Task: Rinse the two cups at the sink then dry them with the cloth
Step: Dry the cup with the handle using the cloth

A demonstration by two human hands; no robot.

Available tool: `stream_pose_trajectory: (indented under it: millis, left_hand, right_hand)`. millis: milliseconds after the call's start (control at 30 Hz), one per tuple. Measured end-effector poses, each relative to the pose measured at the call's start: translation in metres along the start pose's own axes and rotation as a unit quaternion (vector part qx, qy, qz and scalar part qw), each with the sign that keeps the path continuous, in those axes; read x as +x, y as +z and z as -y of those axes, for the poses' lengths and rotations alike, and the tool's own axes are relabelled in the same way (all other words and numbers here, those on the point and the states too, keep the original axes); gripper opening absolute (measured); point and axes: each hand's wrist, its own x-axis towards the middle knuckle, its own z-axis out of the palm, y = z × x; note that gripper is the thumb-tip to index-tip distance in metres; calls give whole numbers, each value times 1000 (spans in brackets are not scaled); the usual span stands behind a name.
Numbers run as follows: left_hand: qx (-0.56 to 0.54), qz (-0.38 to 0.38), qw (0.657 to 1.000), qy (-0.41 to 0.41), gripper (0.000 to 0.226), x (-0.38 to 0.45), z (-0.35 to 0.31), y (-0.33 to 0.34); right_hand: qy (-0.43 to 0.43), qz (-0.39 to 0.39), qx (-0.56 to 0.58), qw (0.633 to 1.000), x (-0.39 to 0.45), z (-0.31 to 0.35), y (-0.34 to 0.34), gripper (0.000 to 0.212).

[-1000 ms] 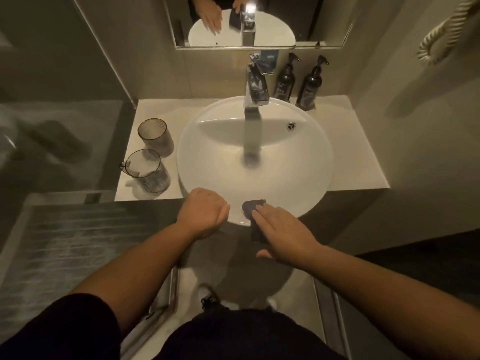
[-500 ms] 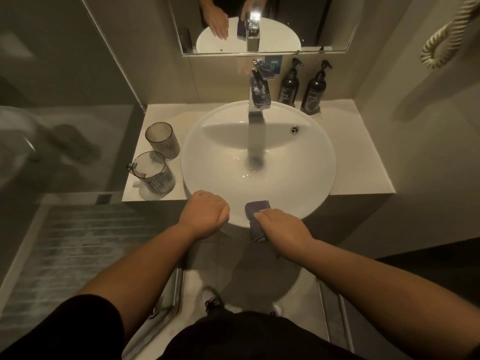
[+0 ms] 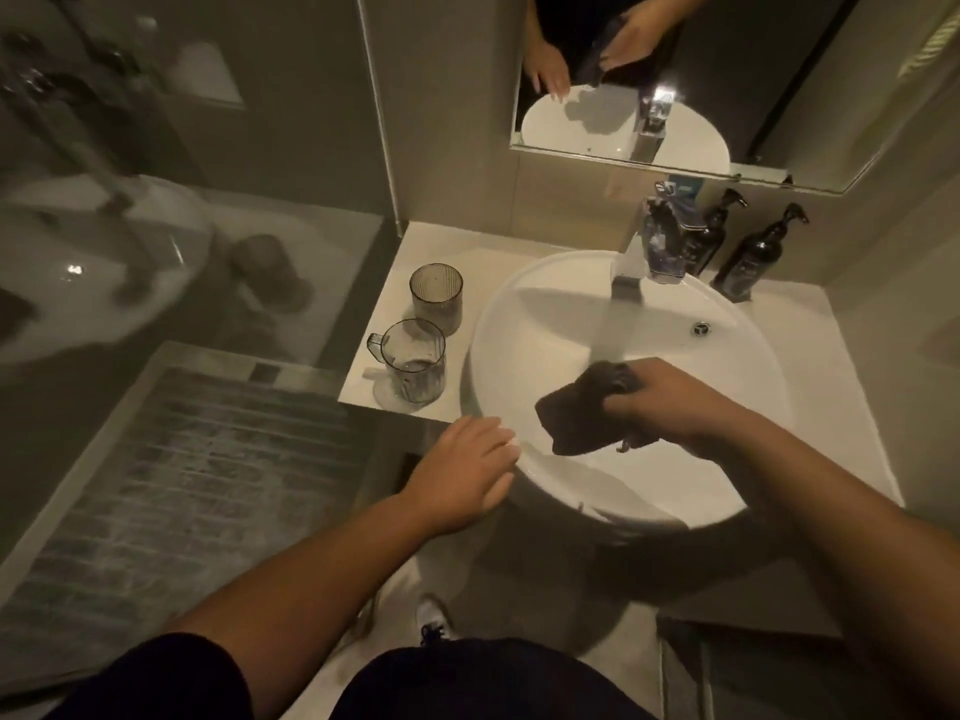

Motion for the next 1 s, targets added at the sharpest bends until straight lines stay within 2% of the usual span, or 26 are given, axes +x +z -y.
stream_pose_trajectory:
  millis: [67,133,200,267,333,400,467,567,667,800,900,1000]
  left_hand:
    - [-77,-74,990,-93,44,-14,14,-4]
    - [-172,-125,952,-221,43,-21,34,-16]
    - [-241,-156,905,-313,42,-23,61,-31]
    - [-287,-173,868,-367,63,-20,84,-46]
    - [-319,-151,848,-395,94,-13,103,-55]
    - [-320,-113,851,-400,117,-6,115,-55]
    - [-298,-85,869,-386,128,0,124,-50]
    - [-261,-51,894,-361,129,6,140,-38]
    - [-248,-39,905,-344,121,7,155,-27]
    - [-277,-65,910,-302,101,12,163,-21]
    - [-295,-61,907,-296,99,15,162,-22]
    - [-313,-58,901,-295,98,16,164,-22]
  right_hand:
    - [-38,-20,11,999,17,31,6,16]
    - [-82,-33,-10,996,35,60,18,12]
    - [-125,-39,-61,990,53,87,35,12]
    - [-168,-42,-141,975,72,106,53,20]
    - [-205,-45,-217,953,91,116,70,29]
    - [-243,-44,-296,923,110,120,86,26]
    - [-274,-31,-385,881,127,120,99,19]
    - [-287,20,-466,837,150,119,112,14]
    - [-273,108,-515,806,168,116,119,18]
    - [-217,232,-506,802,179,112,135,34]
    - [-190,254,-517,795,190,107,140,49]
    - [-192,249,-520,794,196,106,145,36]
